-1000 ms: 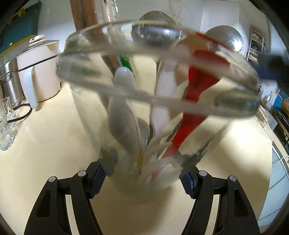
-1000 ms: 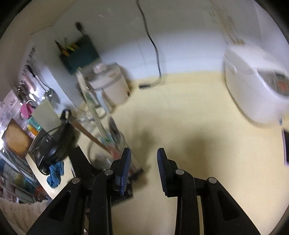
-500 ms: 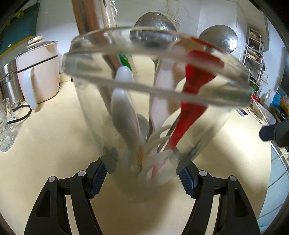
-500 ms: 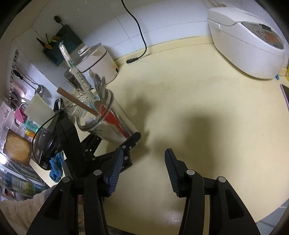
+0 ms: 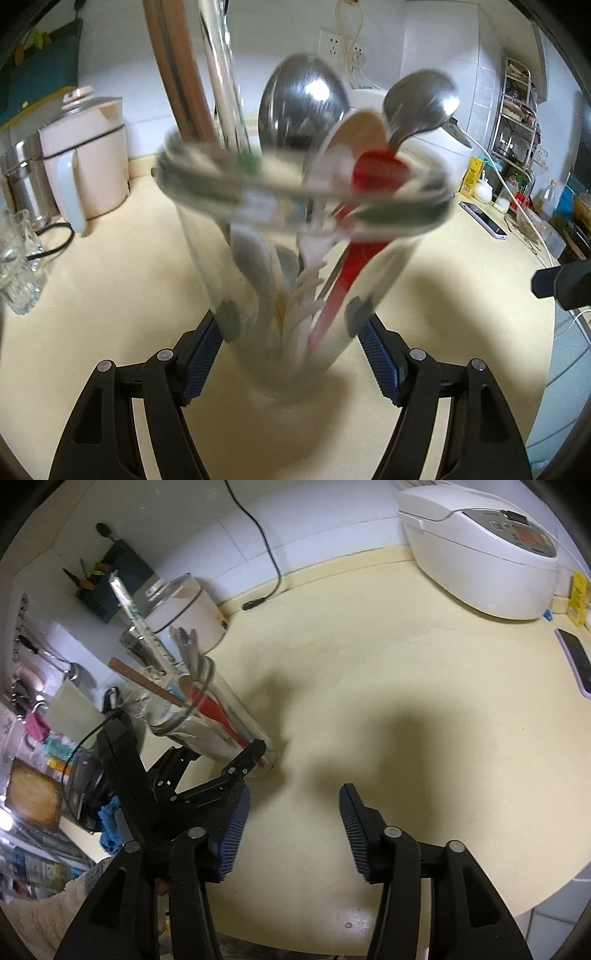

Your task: Organize utensils

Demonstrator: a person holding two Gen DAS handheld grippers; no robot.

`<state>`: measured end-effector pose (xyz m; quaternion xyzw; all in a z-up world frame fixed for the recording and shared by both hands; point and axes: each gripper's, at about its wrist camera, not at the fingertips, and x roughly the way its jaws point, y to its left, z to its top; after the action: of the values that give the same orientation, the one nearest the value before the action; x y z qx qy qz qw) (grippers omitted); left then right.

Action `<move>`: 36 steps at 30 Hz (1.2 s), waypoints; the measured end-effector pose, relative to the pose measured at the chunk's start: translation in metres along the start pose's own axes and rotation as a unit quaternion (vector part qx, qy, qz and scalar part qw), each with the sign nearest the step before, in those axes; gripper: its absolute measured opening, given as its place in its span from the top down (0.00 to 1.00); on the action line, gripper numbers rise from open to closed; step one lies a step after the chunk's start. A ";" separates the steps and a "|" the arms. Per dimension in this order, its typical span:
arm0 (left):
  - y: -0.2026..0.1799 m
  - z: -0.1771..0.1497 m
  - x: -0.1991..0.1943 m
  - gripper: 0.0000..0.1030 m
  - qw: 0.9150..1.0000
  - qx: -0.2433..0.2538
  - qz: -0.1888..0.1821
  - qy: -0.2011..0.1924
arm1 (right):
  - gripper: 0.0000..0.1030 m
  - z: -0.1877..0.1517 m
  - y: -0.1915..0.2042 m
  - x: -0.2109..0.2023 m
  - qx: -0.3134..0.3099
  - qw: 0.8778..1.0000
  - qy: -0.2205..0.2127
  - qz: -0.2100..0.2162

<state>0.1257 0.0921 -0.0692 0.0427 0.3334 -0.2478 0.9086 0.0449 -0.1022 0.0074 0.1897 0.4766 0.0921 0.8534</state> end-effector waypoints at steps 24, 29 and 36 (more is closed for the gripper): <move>-0.088 0.039 -0.131 0.21 0.963 -0.098 0.244 0.060 | 0.33 0.000 0.012 -0.015 -0.195 0.979 -0.011 -0.064; -0.088 0.030 -0.132 0.21 0.950 -0.162 0.254 0.085 | 0.33 -0.007 0.018 -0.024 -0.215 0.975 -0.020 -0.058; -0.100 0.017 -0.134 0.21 0.947 -0.169 0.262 0.082 | 0.33 -0.011 0.015 -0.030 -0.217 0.974 -0.022 -0.063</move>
<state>0.0004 0.0569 0.0365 -0.0054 0.4205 0.0631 0.9051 0.0202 -0.0963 0.0313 -0.0287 0.4371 0.1347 0.8888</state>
